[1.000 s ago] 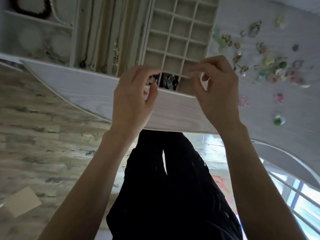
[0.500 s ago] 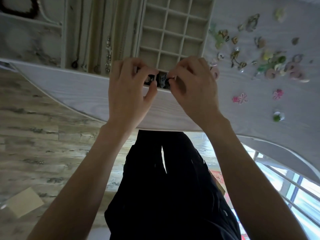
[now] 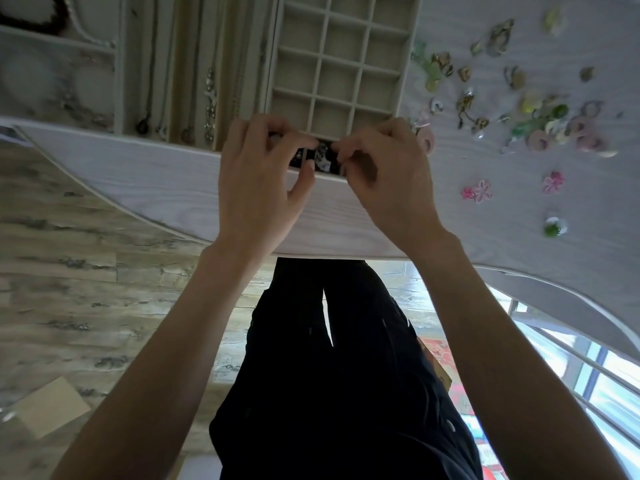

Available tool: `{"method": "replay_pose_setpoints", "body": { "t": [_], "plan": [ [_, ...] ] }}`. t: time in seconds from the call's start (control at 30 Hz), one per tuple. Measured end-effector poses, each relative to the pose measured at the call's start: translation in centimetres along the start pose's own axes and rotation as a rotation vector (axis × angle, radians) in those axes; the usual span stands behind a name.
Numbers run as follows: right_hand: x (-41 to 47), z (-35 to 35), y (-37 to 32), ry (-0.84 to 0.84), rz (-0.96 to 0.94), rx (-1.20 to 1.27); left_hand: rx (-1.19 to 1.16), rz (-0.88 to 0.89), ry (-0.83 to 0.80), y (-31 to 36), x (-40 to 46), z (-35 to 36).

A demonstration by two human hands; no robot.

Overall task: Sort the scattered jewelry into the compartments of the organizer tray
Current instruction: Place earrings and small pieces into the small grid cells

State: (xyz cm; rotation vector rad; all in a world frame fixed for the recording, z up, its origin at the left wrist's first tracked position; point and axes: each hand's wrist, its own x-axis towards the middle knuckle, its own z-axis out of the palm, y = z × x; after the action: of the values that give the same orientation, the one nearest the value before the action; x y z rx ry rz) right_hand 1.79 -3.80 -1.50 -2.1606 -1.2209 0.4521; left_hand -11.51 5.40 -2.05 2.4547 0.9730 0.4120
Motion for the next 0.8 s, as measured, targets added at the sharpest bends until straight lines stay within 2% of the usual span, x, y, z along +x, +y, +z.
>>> {"method": "replay_pose_setpoints", "body": {
  "t": [0.07, 0.2, 0.4, 0.53, 0.7, 0.77, 0.8],
  "plan": [
    [-0.3, 0.1, -0.3, 0.05, -0.077, -0.074, -0.001, 0.002, 0.008, 0.0, 0.1, 0.1],
    [-0.4, -0.2, -0.6, 0.099, -0.111, -0.184, 0.001, -0.002, 0.008, -0.1, 0.3, 0.1],
    [0.5, -0.3, -0.9, 0.065, -0.118, -0.283, 0.0, 0.006, 0.005, -0.2, 0.4, 0.2],
    [1.4, -0.9, -0.6, -0.022, -0.144, -0.315, 0.008, 0.006, 0.015, -0.1, 0.4, 0.3],
    [1.8, -0.8, 0.1, -0.005, -0.344, -0.457, 0.008, 0.014, 0.006, -0.2, 0.5, 0.3],
    [1.7, -0.9, 0.2, 0.021, -0.348, -0.4, 0.001, 0.013, 0.0, -0.3, 0.6, 0.2],
    [1.6, -1.0, 0.1, 0.026, -0.284, -0.308, 0.001, 0.012, -0.004, -0.3, 0.6, 0.1]
  ]
}}
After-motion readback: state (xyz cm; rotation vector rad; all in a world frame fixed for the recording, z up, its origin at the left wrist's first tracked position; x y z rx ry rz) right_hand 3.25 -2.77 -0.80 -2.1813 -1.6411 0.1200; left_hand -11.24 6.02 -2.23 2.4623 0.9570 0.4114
